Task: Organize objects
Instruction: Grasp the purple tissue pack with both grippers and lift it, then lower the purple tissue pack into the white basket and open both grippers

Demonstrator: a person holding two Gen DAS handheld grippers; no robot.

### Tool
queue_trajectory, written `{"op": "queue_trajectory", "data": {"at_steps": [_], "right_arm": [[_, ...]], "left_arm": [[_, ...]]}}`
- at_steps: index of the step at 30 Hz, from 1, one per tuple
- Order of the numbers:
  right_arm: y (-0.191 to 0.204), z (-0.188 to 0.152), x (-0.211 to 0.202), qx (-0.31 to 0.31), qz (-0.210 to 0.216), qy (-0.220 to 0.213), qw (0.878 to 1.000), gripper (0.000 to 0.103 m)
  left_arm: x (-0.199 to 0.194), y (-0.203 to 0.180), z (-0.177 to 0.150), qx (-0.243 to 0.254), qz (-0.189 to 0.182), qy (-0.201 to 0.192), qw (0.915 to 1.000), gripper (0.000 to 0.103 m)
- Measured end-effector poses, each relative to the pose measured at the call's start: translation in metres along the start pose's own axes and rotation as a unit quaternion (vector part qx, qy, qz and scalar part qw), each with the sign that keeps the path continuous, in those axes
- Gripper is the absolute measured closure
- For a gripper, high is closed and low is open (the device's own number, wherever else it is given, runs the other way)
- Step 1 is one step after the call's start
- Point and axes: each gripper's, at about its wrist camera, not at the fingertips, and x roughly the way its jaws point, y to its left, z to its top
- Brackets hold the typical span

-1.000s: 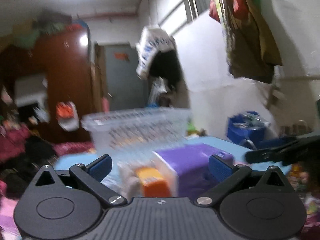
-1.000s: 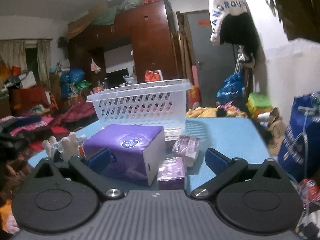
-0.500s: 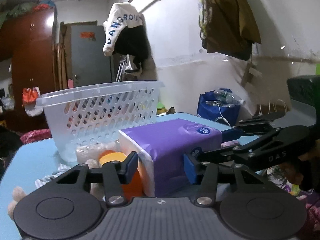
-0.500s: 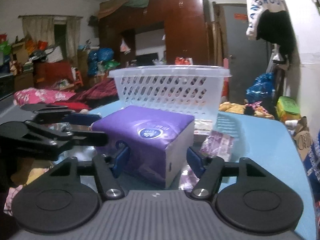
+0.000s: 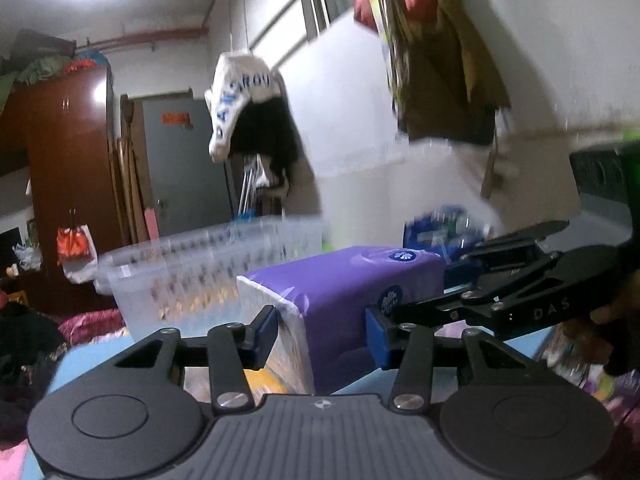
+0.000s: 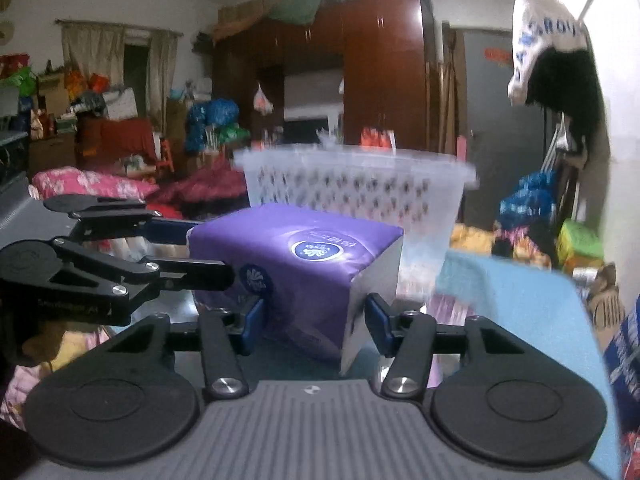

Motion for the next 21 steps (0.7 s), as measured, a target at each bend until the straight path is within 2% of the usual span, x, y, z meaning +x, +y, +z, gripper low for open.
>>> {"op": "queue_trajectory", "data": {"at_steps": [2, 6, 8, 10, 12, 15, 17, 21], "right_arm": [[0.003, 0.018, -0.011, -0.009, 0.0, -0.018, 1.0, 0.05], [0.005, 0.077, -0.019, -0.045, -0.019, -0.046, 0.998, 0.052], [0.002, 0.105, -0.013, -0.054, -0.022, -0.053, 0.997, 0.052], [-0.004, 0.132, 0.003, -0.05, -0.021, -0.045, 0.998, 0.052], [-0.007, 0.152, 0.023, -0.052, -0.025, -0.031, 0.998, 0.052], [-0.02, 0.166, 0.061, -0.051, -0.032, 0.002, 0.998, 0.053], [-0.034, 0.166, 0.093, -0.045, -0.031, 0.039, 0.998, 0.053], [-0.056, 0.155, 0.148, -0.025, -0.042, 0.112, 0.992, 0.054]], "left_arm": [[-0.003, 0.009, 0.025, 0.005, -0.001, -0.014, 0.9999, 0.052], [0.003, 0.033, 0.077, 0.013, 0.007, -0.038, 0.9991, 0.052], [0.018, 0.05, 0.101, 0.027, 0.009, -0.037, 0.9989, 0.052], [0.035, 0.071, 0.115, 0.006, -0.004, -0.027, 0.9996, 0.052], [0.057, 0.094, 0.121, -0.011, -0.012, -0.01, 0.9998, 0.052], [0.097, 0.118, 0.112, -0.037, -0.013, 0.035, 0.9986, 0.052], [0.13, 0.131, 0.103, -0.054, -0.013, 0.083, 0.995, 0.052], [0.178, 0.147, 0.091, -0.092, -0.009, 0.147, 0.9847, 0.052]]}}
